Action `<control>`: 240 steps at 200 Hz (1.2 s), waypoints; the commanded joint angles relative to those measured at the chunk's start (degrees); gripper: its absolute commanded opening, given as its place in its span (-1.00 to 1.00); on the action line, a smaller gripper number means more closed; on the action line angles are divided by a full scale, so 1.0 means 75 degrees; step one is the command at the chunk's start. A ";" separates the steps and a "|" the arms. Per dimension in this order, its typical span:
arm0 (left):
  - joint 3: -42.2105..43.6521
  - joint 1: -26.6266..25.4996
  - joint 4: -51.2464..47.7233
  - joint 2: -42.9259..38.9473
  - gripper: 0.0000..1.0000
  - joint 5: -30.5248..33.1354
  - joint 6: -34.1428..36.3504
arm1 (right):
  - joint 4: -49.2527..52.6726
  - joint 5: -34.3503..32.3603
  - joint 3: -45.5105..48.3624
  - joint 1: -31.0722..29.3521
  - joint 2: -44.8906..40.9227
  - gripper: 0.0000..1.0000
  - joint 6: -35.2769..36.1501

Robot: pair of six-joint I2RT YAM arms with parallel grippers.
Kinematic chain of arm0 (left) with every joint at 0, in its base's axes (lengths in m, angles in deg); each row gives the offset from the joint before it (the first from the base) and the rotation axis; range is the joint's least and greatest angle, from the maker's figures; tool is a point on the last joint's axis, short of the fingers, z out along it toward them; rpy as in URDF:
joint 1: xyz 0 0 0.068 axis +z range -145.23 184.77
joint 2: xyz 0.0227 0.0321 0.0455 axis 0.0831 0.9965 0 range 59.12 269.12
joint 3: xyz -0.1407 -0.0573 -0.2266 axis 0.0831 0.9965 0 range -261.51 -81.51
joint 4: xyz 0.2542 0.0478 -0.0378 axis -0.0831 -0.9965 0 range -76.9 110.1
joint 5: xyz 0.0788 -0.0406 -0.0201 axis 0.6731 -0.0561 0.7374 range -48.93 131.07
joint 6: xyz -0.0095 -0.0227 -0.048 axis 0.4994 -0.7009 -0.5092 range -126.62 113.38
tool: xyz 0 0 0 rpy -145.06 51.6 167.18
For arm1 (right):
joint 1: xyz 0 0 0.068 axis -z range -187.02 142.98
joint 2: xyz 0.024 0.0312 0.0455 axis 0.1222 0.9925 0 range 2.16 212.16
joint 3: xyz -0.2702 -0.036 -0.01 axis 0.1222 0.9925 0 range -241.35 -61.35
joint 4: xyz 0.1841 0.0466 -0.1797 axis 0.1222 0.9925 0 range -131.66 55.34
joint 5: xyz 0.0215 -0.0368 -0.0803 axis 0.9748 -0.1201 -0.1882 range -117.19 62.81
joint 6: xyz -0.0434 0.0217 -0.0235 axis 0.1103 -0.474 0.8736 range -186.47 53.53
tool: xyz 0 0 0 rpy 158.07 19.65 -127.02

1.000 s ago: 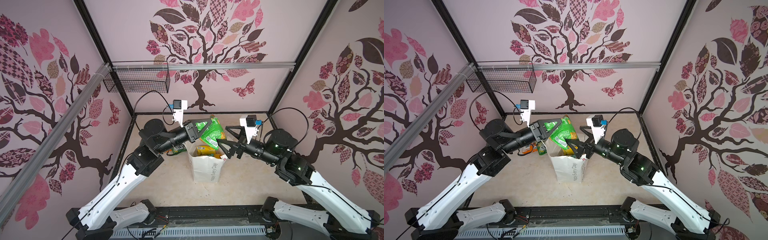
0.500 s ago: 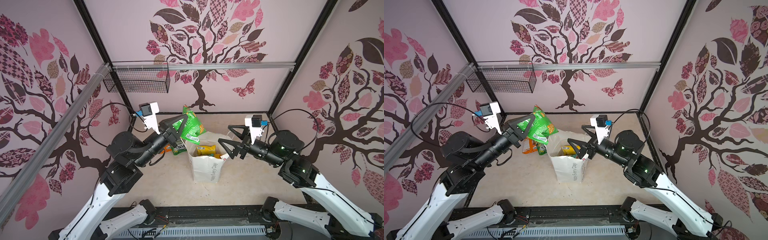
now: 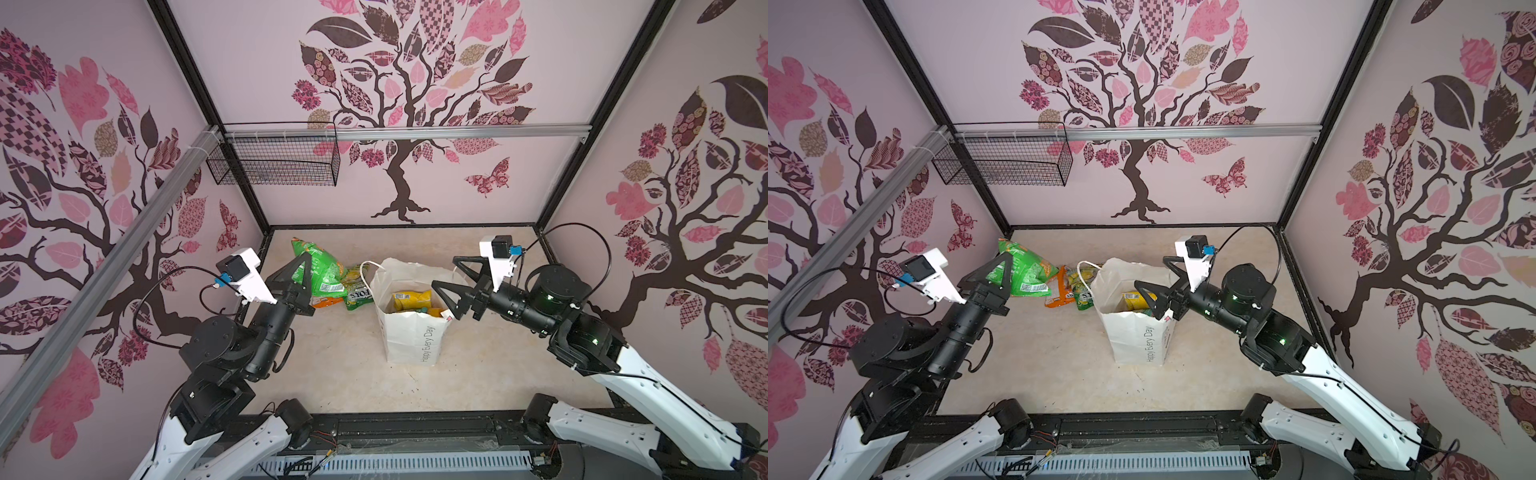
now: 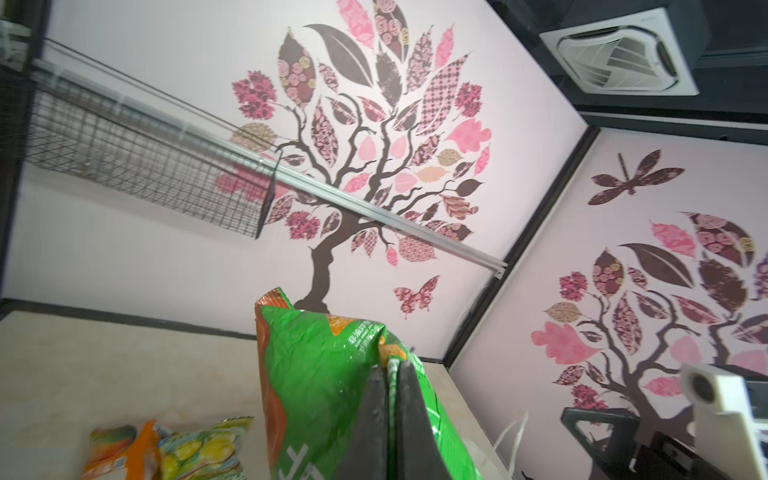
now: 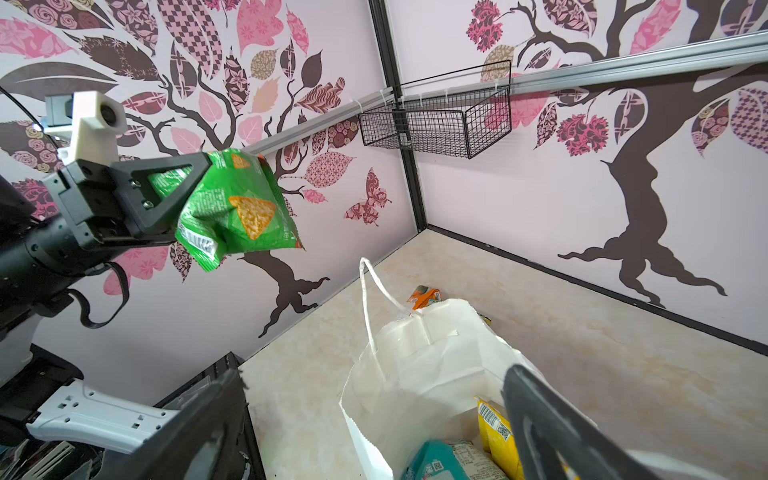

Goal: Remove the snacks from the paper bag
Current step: 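Carry the green chip bag aside with the left gripper while the right gripper withdraws, then release the green chip bag on the table near the robot with the left gripper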

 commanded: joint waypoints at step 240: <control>0.4859 0.4745 0.2177 0.2388 -1.00 -0.3795 -0.3172 | 0.0070 -0.0110 0.0526 -0.0026 0.0017 0.99 -0.0065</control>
